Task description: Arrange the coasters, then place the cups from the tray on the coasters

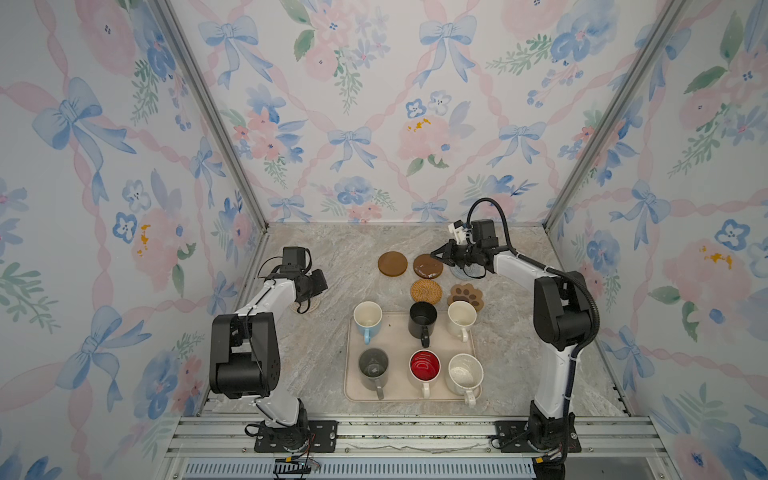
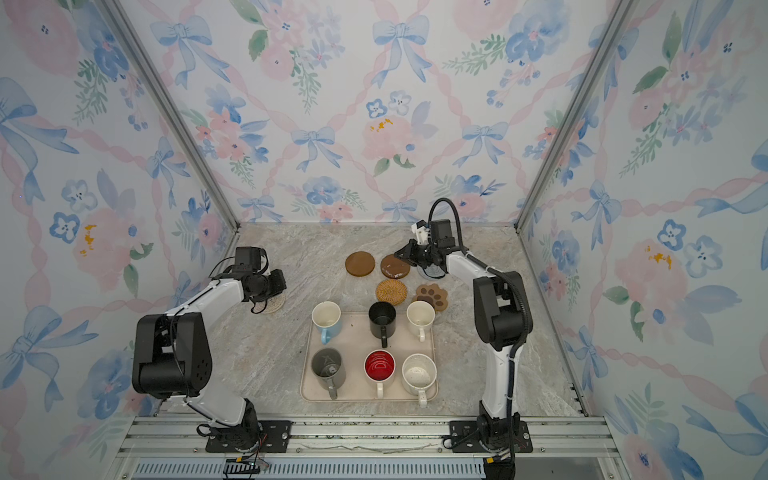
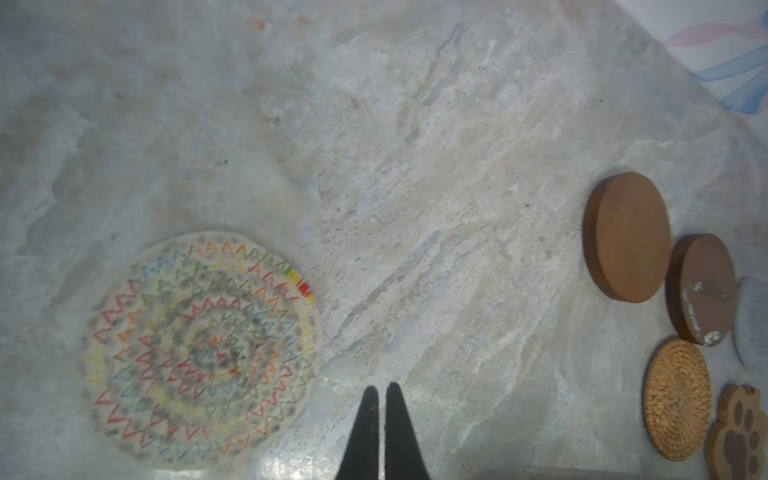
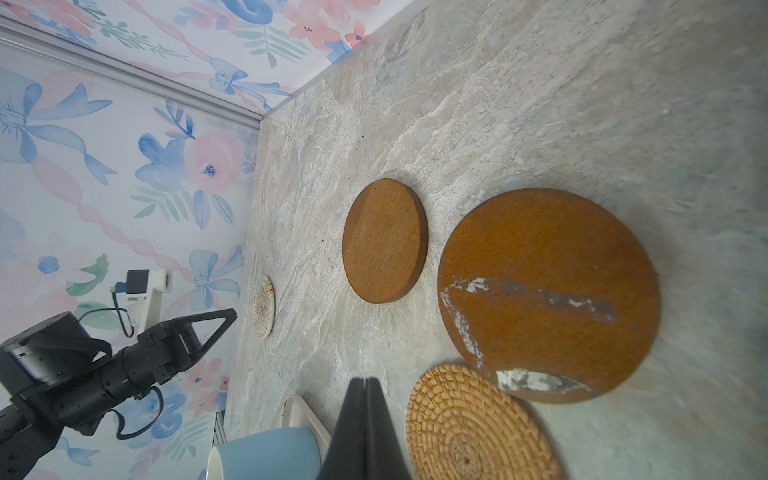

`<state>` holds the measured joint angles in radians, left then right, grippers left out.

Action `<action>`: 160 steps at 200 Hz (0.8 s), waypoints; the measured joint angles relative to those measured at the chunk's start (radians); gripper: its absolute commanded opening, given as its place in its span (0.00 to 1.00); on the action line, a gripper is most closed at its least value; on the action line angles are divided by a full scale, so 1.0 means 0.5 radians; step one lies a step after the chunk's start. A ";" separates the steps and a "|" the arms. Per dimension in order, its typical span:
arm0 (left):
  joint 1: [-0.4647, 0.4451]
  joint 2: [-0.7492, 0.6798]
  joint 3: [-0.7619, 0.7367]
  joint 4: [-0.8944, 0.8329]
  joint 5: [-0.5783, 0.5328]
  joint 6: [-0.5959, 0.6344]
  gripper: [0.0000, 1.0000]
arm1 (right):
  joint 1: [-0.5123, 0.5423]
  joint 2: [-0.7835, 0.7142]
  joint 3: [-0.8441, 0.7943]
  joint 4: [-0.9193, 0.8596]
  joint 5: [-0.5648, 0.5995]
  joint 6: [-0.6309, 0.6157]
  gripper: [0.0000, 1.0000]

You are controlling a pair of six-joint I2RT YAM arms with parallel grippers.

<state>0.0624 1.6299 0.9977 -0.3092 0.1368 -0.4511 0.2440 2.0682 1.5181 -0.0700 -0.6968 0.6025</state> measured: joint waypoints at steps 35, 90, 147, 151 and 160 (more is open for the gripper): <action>0.074 0.060 -0.101 -0.011 -0.087 -0.047 0.00 | 0.000 0.000 0.000 -0.001 0.000 -0.002 0.00; 0.163 0.111 -0.163 0.085 -0.109 -0.124 0.00 | 0.000 0.000 0.000 -0.012 0.001 -0.009 0.00; 0.270 0.112 -0.143 0.154 -0.100 -0.155 0.00 | 0.000 0.000 0.000 -0.018 0.001 -0.023 0.00; 0.270 0.112 -0.139 0.155 -0.100 -0.155 0.00 | 0.000 0.000 0.000 -0.018 0.001 -0.023 0.00; 0.270 0.114 -0.130 0.163 -0.098 -0.155 0.00 | 0.000 0.000 0.000 -0.024 0.001 -0.023 0.00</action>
<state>0.1974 1.6867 0.9325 -0.2276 0.0879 -0.5285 0.2440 2.0682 1.5181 -0.0818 -0.6964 0.5911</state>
